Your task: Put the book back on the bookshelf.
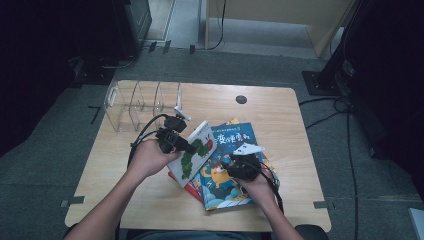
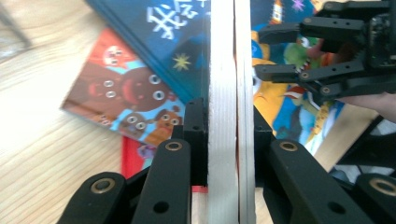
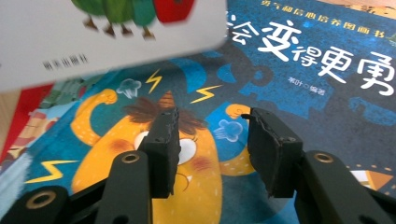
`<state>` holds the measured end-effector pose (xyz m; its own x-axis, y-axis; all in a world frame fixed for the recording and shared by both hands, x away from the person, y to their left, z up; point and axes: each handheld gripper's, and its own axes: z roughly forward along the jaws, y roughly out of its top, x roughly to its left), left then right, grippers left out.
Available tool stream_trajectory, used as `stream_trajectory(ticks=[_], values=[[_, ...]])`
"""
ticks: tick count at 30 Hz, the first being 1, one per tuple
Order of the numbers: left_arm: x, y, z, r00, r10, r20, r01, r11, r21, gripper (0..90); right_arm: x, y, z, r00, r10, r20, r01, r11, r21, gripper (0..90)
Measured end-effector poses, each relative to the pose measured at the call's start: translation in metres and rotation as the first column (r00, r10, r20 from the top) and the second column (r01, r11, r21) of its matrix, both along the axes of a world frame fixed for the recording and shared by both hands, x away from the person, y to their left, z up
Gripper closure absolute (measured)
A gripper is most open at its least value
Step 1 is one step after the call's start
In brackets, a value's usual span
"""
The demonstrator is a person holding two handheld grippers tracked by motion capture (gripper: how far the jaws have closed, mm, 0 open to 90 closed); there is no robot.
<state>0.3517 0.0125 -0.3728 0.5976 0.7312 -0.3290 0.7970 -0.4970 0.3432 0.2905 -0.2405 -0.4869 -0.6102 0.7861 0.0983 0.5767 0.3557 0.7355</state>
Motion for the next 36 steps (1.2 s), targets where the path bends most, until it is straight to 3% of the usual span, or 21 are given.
stream_trajectory(ticks=[9,15,21,27,36], values=[[0.002,0.018,0.003,0.9975,0.071,0.0,-0.071,0.9972,0.026,77.6,0.003,0.003,-0.003,0.9985,-0.001,0.054,0.003,0.999,-0.044,47.8],[0.0,0.028,0.005,0.9943,0.1,0.036,-0.102,0.9941,0.039,77.6,0.005,0.002,-0.004,0.998,-0.013,0.062,0.016,0.999,-0.04,46.2],[0.001,0.04,0.006,0.9904,0.132,0.041,-0.134,0.9902,0.04,77.7,0.008,0.001,-0.006,0.997,-0.03,0.072,0.032,0.999,-0.03,41.7],[-0.002,0.055,0.007,0.9787,0.192,0.074,-0.196,0.9789,0.057,77.6,0.009,0.001,-0.007,0.9967,-0.032,0.074,0.034,0.999,-0.03,39.7],[-0.005,0.075,0.004,0.9632,0.259,0.072,-0.263,0.9634,0.053,77.6,0.011,0.0,-0.007,0.9967,-0.033,0.074,0.035,0.999,-0.03,38.4]])
